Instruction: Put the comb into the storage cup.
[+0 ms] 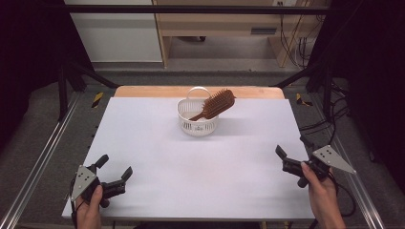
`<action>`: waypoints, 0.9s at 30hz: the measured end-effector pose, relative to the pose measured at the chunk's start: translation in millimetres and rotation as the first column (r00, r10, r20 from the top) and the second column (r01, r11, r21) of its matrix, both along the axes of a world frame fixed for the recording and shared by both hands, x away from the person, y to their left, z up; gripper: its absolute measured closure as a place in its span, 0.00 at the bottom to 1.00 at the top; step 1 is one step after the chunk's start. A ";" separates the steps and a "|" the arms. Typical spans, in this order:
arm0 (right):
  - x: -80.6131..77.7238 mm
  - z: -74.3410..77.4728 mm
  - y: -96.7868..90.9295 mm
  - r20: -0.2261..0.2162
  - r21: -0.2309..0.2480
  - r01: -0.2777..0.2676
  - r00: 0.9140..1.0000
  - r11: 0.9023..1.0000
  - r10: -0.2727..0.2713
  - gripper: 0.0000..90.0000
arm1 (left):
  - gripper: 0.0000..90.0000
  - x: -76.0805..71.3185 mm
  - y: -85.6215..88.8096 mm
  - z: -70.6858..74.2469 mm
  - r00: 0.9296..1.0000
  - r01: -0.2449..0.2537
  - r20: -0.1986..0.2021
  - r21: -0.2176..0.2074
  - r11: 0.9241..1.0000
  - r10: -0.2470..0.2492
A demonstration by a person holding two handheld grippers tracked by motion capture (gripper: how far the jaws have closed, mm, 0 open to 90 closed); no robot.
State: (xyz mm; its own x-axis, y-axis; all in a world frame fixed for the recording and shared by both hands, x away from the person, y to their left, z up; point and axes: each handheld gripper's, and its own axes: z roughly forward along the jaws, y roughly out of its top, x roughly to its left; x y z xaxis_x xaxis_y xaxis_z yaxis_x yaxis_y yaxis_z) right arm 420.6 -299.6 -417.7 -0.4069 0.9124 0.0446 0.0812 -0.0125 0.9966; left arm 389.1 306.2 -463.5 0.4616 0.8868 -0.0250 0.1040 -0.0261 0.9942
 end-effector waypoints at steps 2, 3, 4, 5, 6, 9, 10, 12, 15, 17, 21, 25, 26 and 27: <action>-1.8 -3.5 0.3 -0.003 -0.003 -0.005 1.000 1.000 0.005 0.03 | 0.01 0.0 -0.1 0.3 1.000 0.002 0.003 -0.001 1.000 -0.002; -2.7 -5.2 0.6 -0.006 -0.004 -0.007 1.000 1.000 0.007 0.03 | 0.01 0.2 -0.2 0.4 1.000 0.003 0.004 0.000 1.000 -0.003; -3.4 -7.0 0.7 -0.004 -0.008 -0.006 1.000 1.000 0.006 0.03 | 0.01 0.5 -0.5 0.2 1.000 0.003 0.003 0.000 1.000 -0.003; -3.8 -8.9 1.2 0.000 -0.007 -0.005 1.000 1.000 0.005 0.03 | 0.01 0.7 -1.4 -0.2 1.000 0.007 0.001 0.001 1.000 -0.007; -4.2 -10.7 1.5 -0.001 -0.009 -0.001 1.000 1.000 0.001 0.04 | 0.01 0.7 -2.4 -0.5 1.000 0.013 0.000 0.012 1.000 -0.013; -4.5 -15.1 3.3 -0.007 -0.008 -0.004 1.000 1.000 0.004 0.04 | 0.01 0.8 -6.4 -1.0 1.000 0.027 0.001 0.025 0.999 -0.027; -4.6 -16.1 4.1 -0.010 -0.013 -0.005 1.000 1.000 0.005 0.04 | 0.01 0.8 -7.4 -0.9 1.000 0.030 0.001 0.030 0.999 -0.030; -5.2 -18.3 5.7 -0.012 -0.017 -0.008 1.000 1.000 0.008 0.04 | 0.01 0.6 -8.8 -0.9 0.999 0.036 0.001 0.033 0.999 -0.036; -6.7 -22.2 8.8 -0.025 -0.018 -0.020 0.999 1.000 0.019 0.04 | 0.01 0.1 -9.8 -0.5 0.999 0.040 0.004 0.035 0.999 -0.041; -6.8 -25.2 10.0 -0.032 -0.026 -0.027 0.999 0.999 0.026 0.03 | 0.01 0.2 -9.9 -0.3 0.999 0.043 0.005 0.032 0.999 -0.043; -7.3 -29.7 12.4 -0.040 -0.021 -0.039 0.998 0.999 0.038 0.03 | 0.01 0.8 -10.2 -1.3 0.999 0.046 -0.001 0.030 0.999 -0.046; -7.5 -33.7 15.6 -0.040 -0.024 -0.055 0.998 0.998 0.054 0.03 | 0.01 0.7 -9.4 -1.3 0.999 0.040 0.000 0.023 0.999 -0.040; -7.8 -35.2 16.8 -0.039 -0.020 -0.059 0.998 0.998 0.059 0.03 | 0.01 0.7 -9.3 -1.3 0.999 0.034 0.000 0.022 0.999 -0.034; -8.1 -36.3 17.6 -0.039 -0.023 -0.058 0.998 0.998 0.057 0.03 | 0.01 0.6 -9.0 -1.3 1.000 0.031 -0.001 0.017 0.999 -0.031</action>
